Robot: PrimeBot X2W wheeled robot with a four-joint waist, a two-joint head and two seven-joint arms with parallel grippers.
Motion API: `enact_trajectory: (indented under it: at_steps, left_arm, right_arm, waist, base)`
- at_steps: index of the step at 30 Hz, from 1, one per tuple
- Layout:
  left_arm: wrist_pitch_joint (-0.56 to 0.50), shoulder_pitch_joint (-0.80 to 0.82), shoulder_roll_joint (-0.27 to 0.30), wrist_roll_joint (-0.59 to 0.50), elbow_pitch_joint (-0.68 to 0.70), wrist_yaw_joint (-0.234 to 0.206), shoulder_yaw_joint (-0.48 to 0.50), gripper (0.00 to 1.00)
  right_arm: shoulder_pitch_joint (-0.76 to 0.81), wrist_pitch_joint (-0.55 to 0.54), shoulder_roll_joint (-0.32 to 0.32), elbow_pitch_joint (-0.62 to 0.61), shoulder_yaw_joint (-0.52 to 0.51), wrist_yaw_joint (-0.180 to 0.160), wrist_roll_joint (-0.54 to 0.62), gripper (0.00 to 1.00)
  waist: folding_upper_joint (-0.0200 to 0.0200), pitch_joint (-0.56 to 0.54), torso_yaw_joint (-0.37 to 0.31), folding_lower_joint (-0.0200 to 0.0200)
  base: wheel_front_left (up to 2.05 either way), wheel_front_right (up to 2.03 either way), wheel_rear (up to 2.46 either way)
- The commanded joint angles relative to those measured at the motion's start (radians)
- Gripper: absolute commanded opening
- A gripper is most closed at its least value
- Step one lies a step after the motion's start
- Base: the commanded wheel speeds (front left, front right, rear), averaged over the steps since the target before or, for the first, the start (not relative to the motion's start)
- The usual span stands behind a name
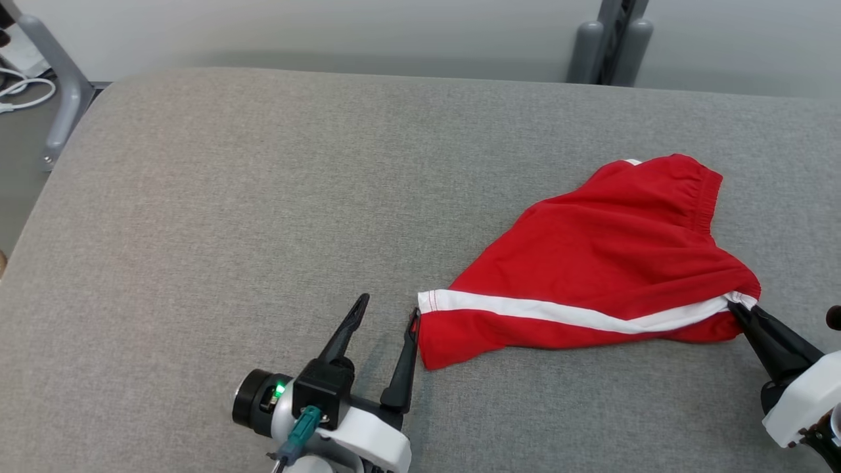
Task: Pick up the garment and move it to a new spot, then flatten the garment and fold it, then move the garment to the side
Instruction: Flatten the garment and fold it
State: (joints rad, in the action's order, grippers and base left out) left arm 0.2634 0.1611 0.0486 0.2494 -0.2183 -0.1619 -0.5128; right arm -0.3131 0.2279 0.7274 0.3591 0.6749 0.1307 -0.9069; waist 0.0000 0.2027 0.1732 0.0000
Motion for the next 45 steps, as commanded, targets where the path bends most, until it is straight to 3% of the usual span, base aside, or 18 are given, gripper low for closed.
enact_trajectory:
  at_steps: [1,5,15,23,33,34,35,38,45]
  left_arm:
    - [0.000,0.022,0.005,-0.003,-0.035,0.009,-0.002,1.00]
    - [0.000,0.085,0.004,-0.007,-0.182,0.054,-0.042,1.00]
    - [-0.015,0.266,0.004,0.066,-0.415,0.115,-0.116,1.00]
    - [-0.022,0.371,0.005,0.096,-0.500,0.166,-0.209,1.00]
    - [-0.032,0.418,0.005,0.129,-0.575,0.177,-0.266,1.00]
    - [-0.037,0.424,0.005,0.135,-0.582,0.178,-0.272,0.96]
    - [-0.038,0.429,0.005,0.138,-0.585,0.178,-0.276,0.69]
    - [-0.033,0.433,0.005,0.150,-0.590,0.175,-0.293,0.02]
    - [-0.022,0.441,0.005,0.181,-0.603,0.172,-0.327,0.00]
  right_arm:
    - [0.009,-0.004,-0.003,-0.005,-0.004,0.000,0.005,0.00]
    - [0.011,-0.011,-0.013,-0.002,-0.002,0.000,0.015,0.00]
    - [-0.011,-0.019,-0.021,0.006,0.008,0.000,0.040,0.00]
    - [-0.019,-0.017,-0.017,0.014,0.009,0.000,0.038,0.00]
    - [-0.024,-0.008,-0.028,0.024,0.018,0.000,0.030,0.00]
    - [-0.025,-0.008,-0.029,0.024,0.021,0.000,0.030,0.00]
    - [-0.027,-0.008,-0.029,0.024,0.022,0.000,0.030,0.00]
    - [-0.027,-0.006,-0.030,0.026,0.026,0.000,0.027,0.00]
    - [-0.022,0.000,-0.027,0.034,0.032,0.000,0.024,0.00]
  waist:
    - [0.0000,0.002,-0.008,0.0000]
    - [0.0000,0.011,-0.014,0.0000]
    - [0.0000,0.036,-0.034,0.0000]
    - [0.0000,0.053,-0.042,0.0000]
    - [0.0000,0.052,-0.049,0.0000]
    - [0.0000,0.051,-0.050,0.0000]
    - [0.0000,0.051,-0.051,0.0000]
    - [0.0000,0.050,-0.052,0.0000]
    - [0.0000,0.039,-0.046,0.0000]
  base:
    - [0.00,0.00,0.00]
    - [0.00,0.00,0.00]
    - [0.00,0.00,0.00]
    - [0.00,0.00,0.00]
    - [0.00,0.00,0.00]
    - [0.00,0.00,0.00]
    - [0.00,0.00,0.00]
    - [0.00,0.00,0.00]
    - [0.00,0.00,0.00]
